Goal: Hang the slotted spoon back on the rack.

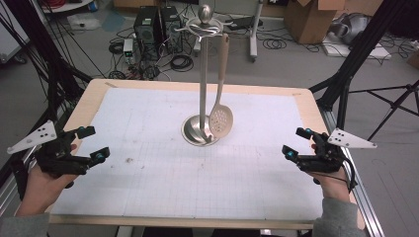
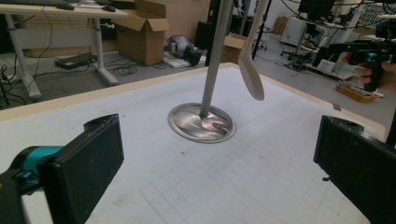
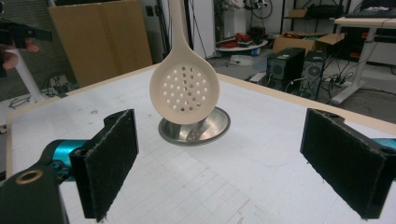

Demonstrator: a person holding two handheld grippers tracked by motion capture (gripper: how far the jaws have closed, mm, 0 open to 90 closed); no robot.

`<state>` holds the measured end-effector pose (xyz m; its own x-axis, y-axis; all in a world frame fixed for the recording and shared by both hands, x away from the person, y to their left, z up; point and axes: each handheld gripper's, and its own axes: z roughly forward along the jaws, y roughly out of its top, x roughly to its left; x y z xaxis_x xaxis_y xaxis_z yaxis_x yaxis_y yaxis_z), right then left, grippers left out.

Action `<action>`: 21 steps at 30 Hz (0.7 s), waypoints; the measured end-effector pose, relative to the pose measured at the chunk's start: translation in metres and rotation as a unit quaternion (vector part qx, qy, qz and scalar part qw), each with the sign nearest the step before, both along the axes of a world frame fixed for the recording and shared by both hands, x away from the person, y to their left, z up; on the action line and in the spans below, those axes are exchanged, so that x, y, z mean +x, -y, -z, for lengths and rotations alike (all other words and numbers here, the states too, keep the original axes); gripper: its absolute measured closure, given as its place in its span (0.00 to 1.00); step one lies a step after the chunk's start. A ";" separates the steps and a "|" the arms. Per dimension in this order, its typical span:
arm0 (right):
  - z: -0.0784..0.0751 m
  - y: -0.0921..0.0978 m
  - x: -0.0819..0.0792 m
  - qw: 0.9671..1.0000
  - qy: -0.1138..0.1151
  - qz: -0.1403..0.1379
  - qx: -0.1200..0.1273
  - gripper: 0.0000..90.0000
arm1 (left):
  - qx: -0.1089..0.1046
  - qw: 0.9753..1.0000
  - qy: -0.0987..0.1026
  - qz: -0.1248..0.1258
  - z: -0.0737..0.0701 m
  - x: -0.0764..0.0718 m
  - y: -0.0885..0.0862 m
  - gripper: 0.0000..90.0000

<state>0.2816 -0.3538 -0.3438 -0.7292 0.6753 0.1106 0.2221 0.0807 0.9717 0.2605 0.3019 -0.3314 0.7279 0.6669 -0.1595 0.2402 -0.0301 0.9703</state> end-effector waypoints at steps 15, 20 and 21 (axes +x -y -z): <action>0.001 0.012 -0.016 1.000 0.004 0.030 -0.001 0.11 | -0.002 1.000 -0.001 -0.002 0.001 0.002 0.000 0.02; 0.001 0.012 -0.015 1.000 0.002 0.027 0.003 0.11 | 0.002 1.000 -0.004 0.000 0.002 0.002 0.004 0.02; 0.001 0.011 -0.014 1.000 0.003 0.026 0.003 0.11 | 0.005 1.000 -0.005 -0.001 0.003 0.002 0.005 0.02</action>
